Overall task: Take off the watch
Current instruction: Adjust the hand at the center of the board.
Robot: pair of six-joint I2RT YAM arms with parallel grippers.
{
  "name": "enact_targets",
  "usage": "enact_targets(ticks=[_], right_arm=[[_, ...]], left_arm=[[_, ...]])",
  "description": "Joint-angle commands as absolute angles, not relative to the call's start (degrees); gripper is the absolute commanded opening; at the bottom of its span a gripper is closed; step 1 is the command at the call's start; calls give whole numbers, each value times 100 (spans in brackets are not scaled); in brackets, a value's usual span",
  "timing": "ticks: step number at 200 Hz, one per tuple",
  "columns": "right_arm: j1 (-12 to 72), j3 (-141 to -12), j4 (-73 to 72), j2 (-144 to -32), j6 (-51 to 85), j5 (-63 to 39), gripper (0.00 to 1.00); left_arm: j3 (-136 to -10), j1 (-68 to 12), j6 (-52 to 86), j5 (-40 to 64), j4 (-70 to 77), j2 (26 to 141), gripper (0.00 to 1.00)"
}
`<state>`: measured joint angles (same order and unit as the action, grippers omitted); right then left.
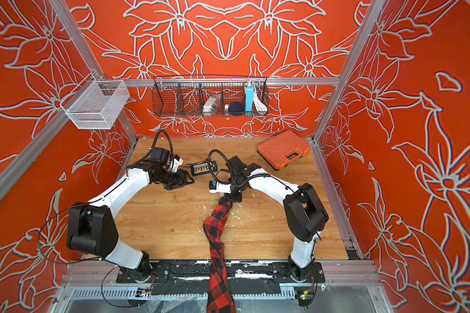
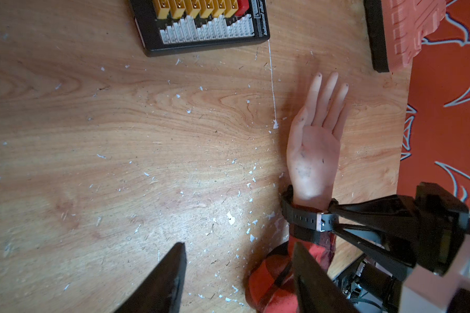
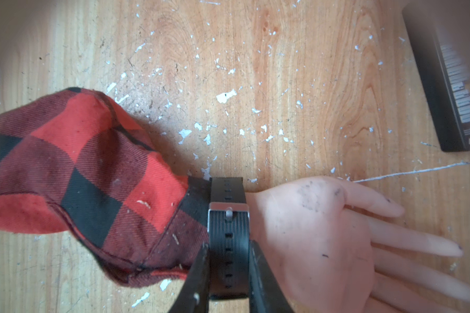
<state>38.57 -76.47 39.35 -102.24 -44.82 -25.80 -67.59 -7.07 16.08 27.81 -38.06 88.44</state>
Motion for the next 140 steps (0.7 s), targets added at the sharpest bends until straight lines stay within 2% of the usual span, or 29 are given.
enact_targets(ticks=[1,54,69,107,140], right_arm=[[3901,-7928,3999,-10025,-4400,-2559,18],[3929,-8081,4075,-10275,-4335,-2520,18],[3937,-8120,4062,-10317,-4268,-2520,22],[3955,-8272,4196,-10504,-4234,-2588,20],[3981,-8403,4315,-10668,-4155,-2650,24]], left_arm=[[-6717,-682,1556,2882,-3824,8798,63],[-6723,-681,1542,2884,-3841,8846,63],[-6728,-686,1547,2891,-3849,8856,63],[-6724,-720,1537,2898,-3854,8884,64],[-6733,-780,1520,2883,-3876,8904,64]])
